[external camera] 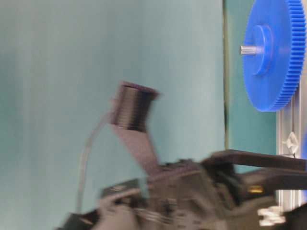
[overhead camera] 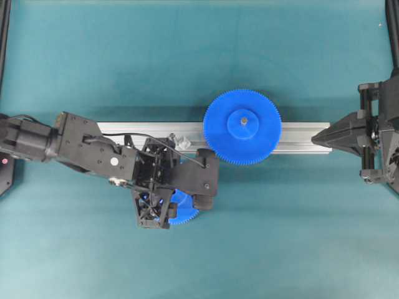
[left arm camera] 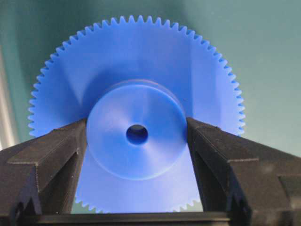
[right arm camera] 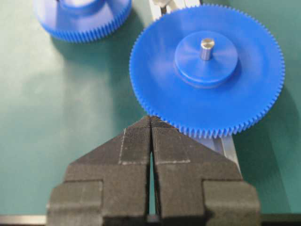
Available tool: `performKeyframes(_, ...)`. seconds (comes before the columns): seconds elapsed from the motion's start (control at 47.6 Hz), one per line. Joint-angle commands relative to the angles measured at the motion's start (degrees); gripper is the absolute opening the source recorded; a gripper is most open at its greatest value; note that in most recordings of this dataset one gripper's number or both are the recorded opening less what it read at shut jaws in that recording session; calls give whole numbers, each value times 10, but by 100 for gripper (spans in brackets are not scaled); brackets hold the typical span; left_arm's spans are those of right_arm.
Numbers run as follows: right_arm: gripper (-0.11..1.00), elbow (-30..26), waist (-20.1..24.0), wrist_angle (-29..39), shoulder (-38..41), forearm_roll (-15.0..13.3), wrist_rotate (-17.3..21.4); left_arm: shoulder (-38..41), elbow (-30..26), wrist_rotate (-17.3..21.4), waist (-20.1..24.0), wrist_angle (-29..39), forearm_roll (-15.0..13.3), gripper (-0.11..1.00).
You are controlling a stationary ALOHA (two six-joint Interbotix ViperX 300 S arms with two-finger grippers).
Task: Insert the small gear onto the shaft.
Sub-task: 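Lift the small gear with the left gripper toward the empty shaft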
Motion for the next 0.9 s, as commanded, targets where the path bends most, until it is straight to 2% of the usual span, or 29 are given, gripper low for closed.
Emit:
performKeyframes(0.0, -1, -4, -1, -10, 1, 1, 5, -32, -30, 6, -2, 30, 2, 69)
performKeyframes(0.21, -1, -4, -1, -12, 1, 1, 6, -50, -62, 40, -1, 98, 2, 70)
performKeyframes(0.42, -1, -7, -1, -14, 0, 1, 5, -73, -91, 44, 17, 137, 2, 70)
performKeyframes(0.882, -1, -8, -1, -14, 0, 1, 6, -108, -94, 53, 63, 139, 4, 70)
